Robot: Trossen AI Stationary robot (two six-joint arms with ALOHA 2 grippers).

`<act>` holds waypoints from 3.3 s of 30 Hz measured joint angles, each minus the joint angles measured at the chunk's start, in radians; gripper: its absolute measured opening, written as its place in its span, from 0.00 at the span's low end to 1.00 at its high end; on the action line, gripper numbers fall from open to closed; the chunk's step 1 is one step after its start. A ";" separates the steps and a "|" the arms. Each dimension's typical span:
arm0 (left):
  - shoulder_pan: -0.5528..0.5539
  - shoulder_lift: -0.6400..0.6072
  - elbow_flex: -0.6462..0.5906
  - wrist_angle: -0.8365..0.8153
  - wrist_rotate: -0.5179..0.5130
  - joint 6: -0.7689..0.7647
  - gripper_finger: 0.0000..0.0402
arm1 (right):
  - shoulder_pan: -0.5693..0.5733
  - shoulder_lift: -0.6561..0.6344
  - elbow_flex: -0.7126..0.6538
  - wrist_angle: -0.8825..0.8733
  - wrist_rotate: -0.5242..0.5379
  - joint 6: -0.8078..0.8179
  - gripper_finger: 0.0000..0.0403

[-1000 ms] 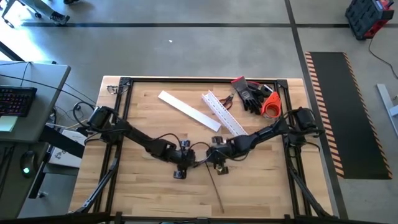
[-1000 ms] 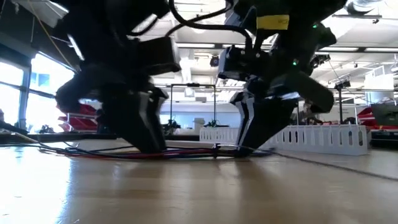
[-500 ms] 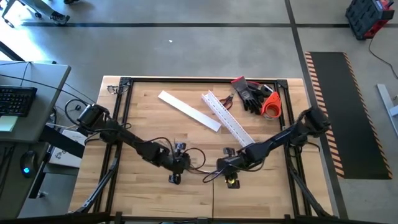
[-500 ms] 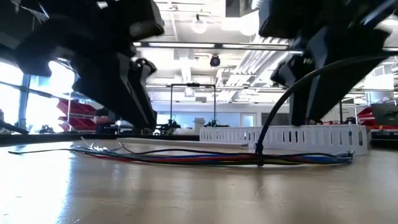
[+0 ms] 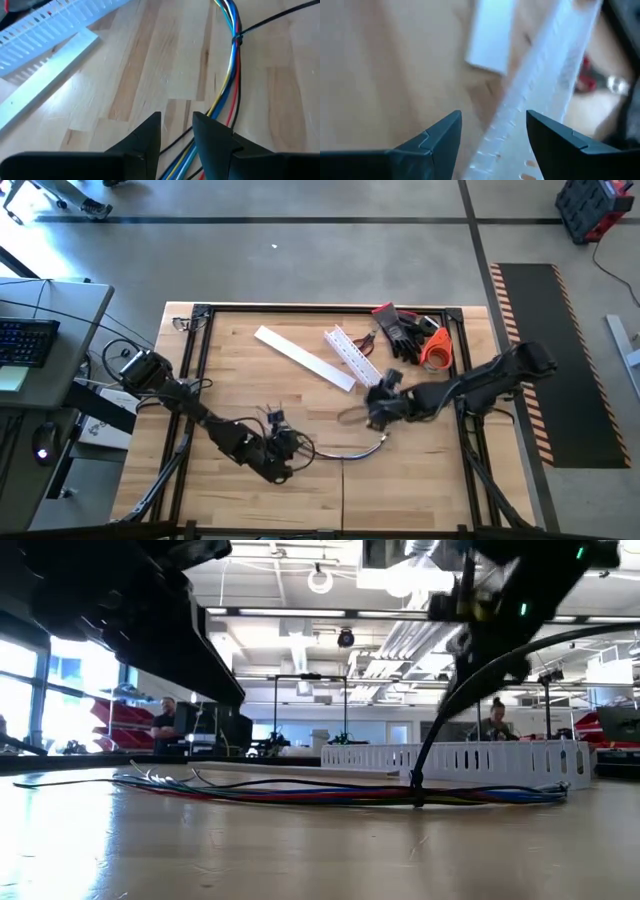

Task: Ziptie cables
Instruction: Move the white cable duct to the center of the table

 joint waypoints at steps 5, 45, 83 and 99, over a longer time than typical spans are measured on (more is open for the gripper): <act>-0.001 0.000 0.000 0.005 -0.010 0.002 0.23 | -0.087 0.000 -0.124 0.131 -0.074 0.057 0.52; -0.104 -0.142 0.001 -0.023 -0.310 -0.024 0.23 | 0.178 0.104 -0.018 0.607 -0.148 -0.146 0.00; -0.015 -0.039 0.001 -0.099 -0.250 -0.113 0.23 | 0.063 0.270 0.005 0.635 -0.296 -0.059 0.00; -0.016 -0.039 0.001 -0.100 -0.247 -0.113 0.23 | 0.061 0.270 0.005 0.597 -0.242 -0.131 0.00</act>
